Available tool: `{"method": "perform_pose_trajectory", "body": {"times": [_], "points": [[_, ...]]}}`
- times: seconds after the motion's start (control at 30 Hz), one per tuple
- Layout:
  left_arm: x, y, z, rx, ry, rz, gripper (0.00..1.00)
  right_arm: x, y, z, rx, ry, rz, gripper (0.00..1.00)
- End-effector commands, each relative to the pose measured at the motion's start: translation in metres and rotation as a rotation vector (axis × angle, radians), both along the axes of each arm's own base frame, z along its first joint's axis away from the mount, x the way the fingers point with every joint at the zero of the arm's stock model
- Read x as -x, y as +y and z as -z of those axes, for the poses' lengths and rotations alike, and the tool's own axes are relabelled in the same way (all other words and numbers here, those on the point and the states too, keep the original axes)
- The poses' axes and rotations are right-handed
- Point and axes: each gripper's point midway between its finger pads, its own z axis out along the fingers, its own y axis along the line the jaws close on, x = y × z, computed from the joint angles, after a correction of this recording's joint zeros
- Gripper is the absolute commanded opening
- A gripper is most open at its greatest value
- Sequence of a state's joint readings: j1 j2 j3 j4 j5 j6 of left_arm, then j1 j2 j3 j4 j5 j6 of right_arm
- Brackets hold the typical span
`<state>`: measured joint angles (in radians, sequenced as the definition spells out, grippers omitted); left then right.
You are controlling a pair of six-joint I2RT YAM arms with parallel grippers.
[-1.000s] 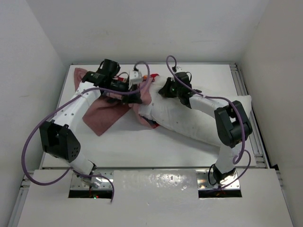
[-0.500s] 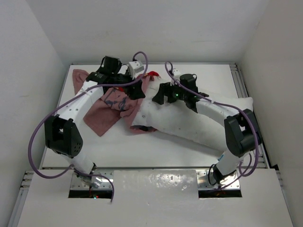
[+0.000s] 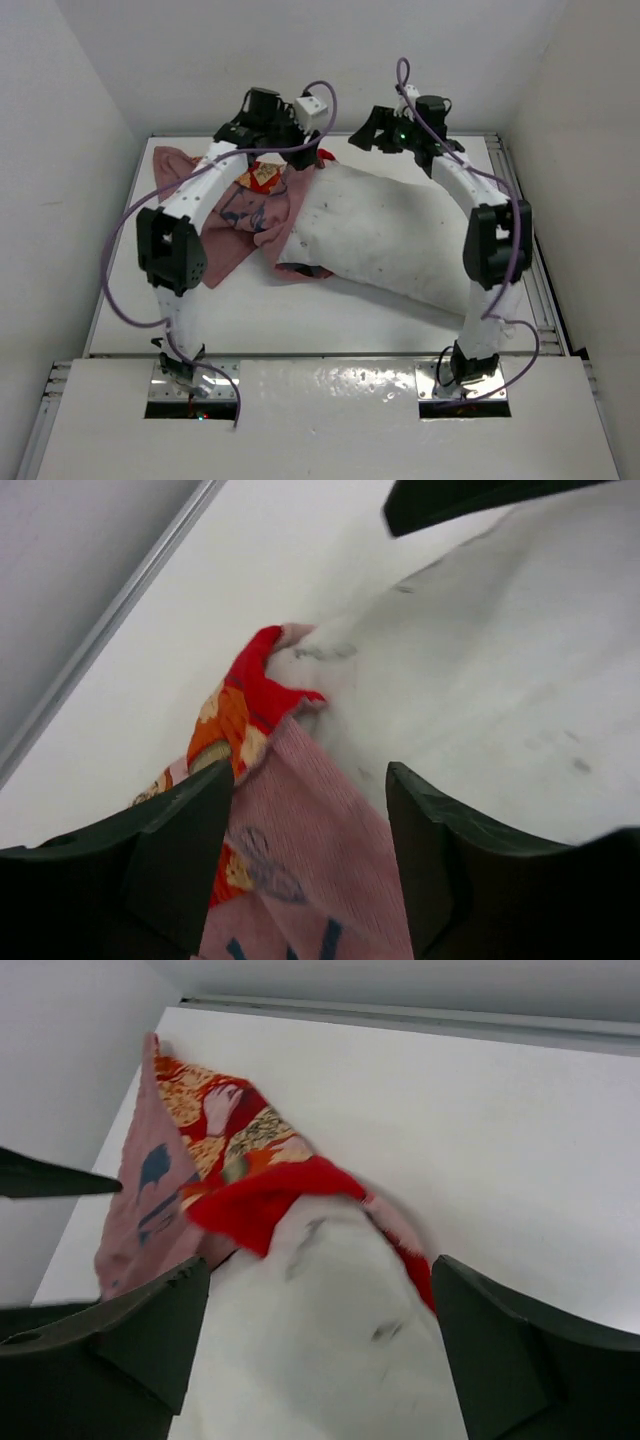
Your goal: Put the pillow into the pillowcase
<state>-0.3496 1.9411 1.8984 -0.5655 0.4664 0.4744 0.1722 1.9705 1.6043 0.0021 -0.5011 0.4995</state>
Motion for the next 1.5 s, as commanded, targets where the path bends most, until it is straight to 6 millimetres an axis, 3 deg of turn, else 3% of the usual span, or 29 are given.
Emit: {"method": "perform_pose_trajectory", "body": {"times": [0.0,0.03,0.1,0.2,0.23,0.3,0.33,0.37,0.4,0.43,0.47,0.53,0.6,0.67,0.7,0.77,0.9,0.93,1.07,1.1,1.13,1.23,1.27,1.3,1.33,1.37,1.43,1.47], "points": [[-0.035,-0.006,0.026,-0.061,-0.008,-0.12,0.63,-0.023,0.007,0.049,0.009,0.134,0.012,0.9],[-0.039,-0.005,0.031,-0.071,-0.008,-0.133,0.64,-0.025,0.012,0.05,0.009,0.156,-0.017,0.95],[-0.047,0.001,0.045,-0.099,-0.005,-0.156,0.66,-0.021,0.019,0.085,0.018,0.225,-0.079,0.99],[-0.048,0.003,0.065,-0.129,0.002,-0.16,0.67,0.005,0.043,0.104,-0.023,0.285,-0.266,0.99],[-0.047,0.001,0.069,-0.13,0.001,-0.157,0.65,0.017,0.05,0.103,-0.03,0.312,-0.32,0.98],[-0.048,-0.005,0.082,-0.138,0.008,-0.155,0.51,0.036,0.056,0.097,-0.038,0.306,-0.412,0.88],[-0.05,-0.007,0.081,-0.133,0.003,-0.158,0.4,0.05,0.056,0.105,-0.045,0.34,-0.431,0.83],[-0.053,-0.009,0.081,-0.124,0.004,-0.168,0.18,0.058,0.056,0.1,-0.069,0.338,-0.459,0.68],[-0.053,-0.015,0.075,-0.09,0.019,-0.18,0.08,0.066,0.055,0.098,-0.085,0.345,-0.471,0.58],[-0.057,-0.021,0.058,-0.055,-0.003,-0.176,0.0,0.077,0.054,0.092,-0.096,0.339,-0.478,0.49],[-0.053,-0.031,0.05,-0.025,0.004,-0.141,0.0,0.081,0.053,0.087,-0.108,0.337,-0.476,0.29],[-0.052,-0.046,0.023,0.026,-0.033,-0.107,0.0,0.088,0.053,0.075,-0.106,0.291,-0.469,0.05],[-0.041,-0.065,-0.001,0.073,-0.056,-0.042,0.0,0.088,0.056,0.071,-0.078,0.26,-0.44,0.0],[-0.028,-0.084,-0.028,0.121,-0.091,0.053,0.0,0.085,0.062,0.056,-0.023,0.17,-0.419,0.0],[-0.021,-0.093,-0.034,0.134,-0.101,0.093,0.0,0.076,0.059,0.061,0.033,0.151,-0.353,0.0],[-0.005,-0.107,-0.044,0.173,-0.089,0.177,0.0,0.061,0.059,0.048,0.042,0.084,-0.275,0.0],[0.013,-0.119,-0.046,0.237,-0.029,0.271,0.0,0.01,0.043,0.022,-0.018,-0.004,-0.04,0.0],[0.017,-0.12,-0.047,0.251,-0.02,0.301,0.0,-0.007,0.031,0.019,-0.041,-0.003,0.066,0.0],[0.02,-0.119,-0.05,0.303,0.005,0.337,0.0,-0.037,-0.003,0.017,-0.094,-0.027,0.279,0.0],[0.017,-0.117,-0.04,0.308,0.028,0.321,0.07,-0.042,-0.009,0.027,-0.097,-0.017,0.305,0.0],[0.008,-0.115,-0.042,0.311,0.005,0.278,0.41,-0.048,-0.017,0.032,-0.107,0.003,0.325,0.22],[-0.015,-0.097,-0.044,0.288,-0.027,0.153,0.83,-0.051,-0.015,0.04,-0.104,0.074,0.206,0.76],[-0.022,-0.088,-0.048,0.262,-0.065,0.141,0.89,-0.05,-0.015,0.033,-0.095,0.07,0.171,0.98],[-0.026,-0.082,-0.061,0.253,-0.104,0.132,0.93,-0.044,-0.02,0.043,-0.062,0.114,0.176,0.99],[-0.03,-0.073,-0.065,0.226,-0.125,0.101,0.98,-0.042,-0.029,0.037,-0.017,0.085,0.176,0.99],[-0.035,-0.063,-0.071,0.205,-0.154,0.084,0.99,-0.034,-0.038,0.048,0.021,0.112,0.192,0.99],[-0.038,-0.044,-0.085,0.159,-0.199,0.035,1.0,-0.025,-0.055,0.036,0.057,0.08,0.197,0.99],[-0.04,-0.032,-0.088,0.137,-0.212,0.012,1.0,-0.015,-0.062,0.044,0.065,0.112,0.19,0.99]]}}
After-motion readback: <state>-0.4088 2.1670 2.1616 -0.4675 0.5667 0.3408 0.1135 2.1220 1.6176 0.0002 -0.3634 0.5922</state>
